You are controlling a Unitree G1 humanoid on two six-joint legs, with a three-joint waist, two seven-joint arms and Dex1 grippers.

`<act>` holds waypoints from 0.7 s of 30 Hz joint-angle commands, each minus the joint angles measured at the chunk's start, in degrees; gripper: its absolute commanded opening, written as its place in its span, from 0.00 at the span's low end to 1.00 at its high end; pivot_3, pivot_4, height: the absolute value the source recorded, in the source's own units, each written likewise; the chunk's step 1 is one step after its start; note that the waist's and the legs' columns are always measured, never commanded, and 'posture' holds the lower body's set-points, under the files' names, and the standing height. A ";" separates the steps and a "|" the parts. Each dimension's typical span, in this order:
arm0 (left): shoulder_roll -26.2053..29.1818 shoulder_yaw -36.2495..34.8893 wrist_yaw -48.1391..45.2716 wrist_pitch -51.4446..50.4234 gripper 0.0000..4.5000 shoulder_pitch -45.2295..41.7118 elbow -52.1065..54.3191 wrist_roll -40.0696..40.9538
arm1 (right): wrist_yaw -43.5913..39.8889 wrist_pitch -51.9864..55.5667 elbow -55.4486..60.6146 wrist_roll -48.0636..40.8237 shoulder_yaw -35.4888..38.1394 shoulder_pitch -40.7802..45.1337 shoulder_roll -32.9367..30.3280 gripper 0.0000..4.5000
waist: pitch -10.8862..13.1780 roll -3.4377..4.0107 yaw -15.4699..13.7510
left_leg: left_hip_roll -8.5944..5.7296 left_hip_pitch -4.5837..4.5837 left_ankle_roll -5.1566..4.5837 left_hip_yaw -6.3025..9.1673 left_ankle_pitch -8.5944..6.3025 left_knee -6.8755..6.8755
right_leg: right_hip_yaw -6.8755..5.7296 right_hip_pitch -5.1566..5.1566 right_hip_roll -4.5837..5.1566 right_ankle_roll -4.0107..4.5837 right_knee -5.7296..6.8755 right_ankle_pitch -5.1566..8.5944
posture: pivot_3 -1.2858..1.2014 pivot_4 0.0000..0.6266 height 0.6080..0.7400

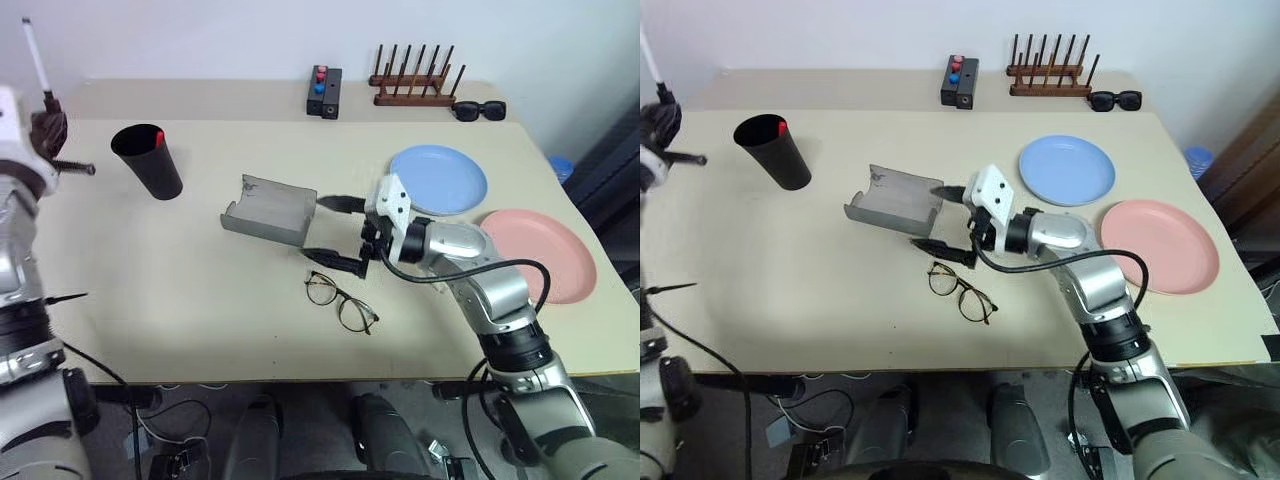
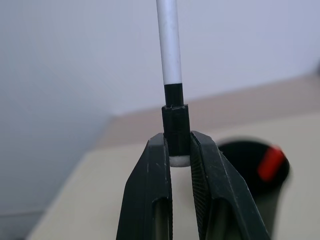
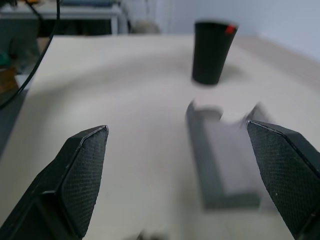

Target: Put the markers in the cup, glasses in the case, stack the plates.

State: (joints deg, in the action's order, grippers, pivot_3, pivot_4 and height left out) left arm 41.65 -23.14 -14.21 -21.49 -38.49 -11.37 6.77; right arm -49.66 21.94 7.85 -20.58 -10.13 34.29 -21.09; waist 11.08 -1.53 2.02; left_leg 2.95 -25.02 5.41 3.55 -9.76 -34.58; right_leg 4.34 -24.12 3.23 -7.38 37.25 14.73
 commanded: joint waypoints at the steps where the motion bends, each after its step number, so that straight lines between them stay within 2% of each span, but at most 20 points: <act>1: -2.13 2.59 7.14 6.32 0.00 -4.67 -7.39 -4.33 | 3.14 -2.25 0.34 -0.54 2.09 2.09 3.18 1.00 | 0.00 0.00 0.01 | 0.00 0.00 0.00 0.00 0.00 0.00 | -0.01 -0.01 0.00 -0.01 0.00 -0.01 | 0.52 0.24 1.00; 11: -8.03 5.93 10.79 17.75 0.00 -12.50 -25.30 -4.67 | 9.04 -2.22 2.63 0.08 1.45 2.01 8.98 1.00 | 0.00 0.00 0.30 | 0.00 -0.01 0.00 0.03 0.00 0.02 | -0.03 -0.02 -0.01 -0.02 0.02 -0.01 | 0.52 0.24 1.00; 21: -9.73 6.39 10.42 18.67 0.00 -13.54 -28.99 -3.28 | 9.70 -1.46 3.81 -0.29 1.17 1.49 8.84 1.00 | 0.00 0.00 0.40 | 0.00 -0.01 0.01 0.03 0.00 0.06 | -0.04 -0.02 -0.01 -0.02 0.03 -0.02 | 0.52 0.24 1.00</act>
State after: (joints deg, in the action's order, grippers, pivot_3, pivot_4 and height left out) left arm 31.35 -16.46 -3.79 -3.31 -50.30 -41.16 3.07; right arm -40.11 20.88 8.89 -20.40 -9.22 35.30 -12.41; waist 11.08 -1.53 2.42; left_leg 2.95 -25.02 5.41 3.59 -9.75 -34.51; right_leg 4.30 -24.14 3.22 -7.40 37.28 14.71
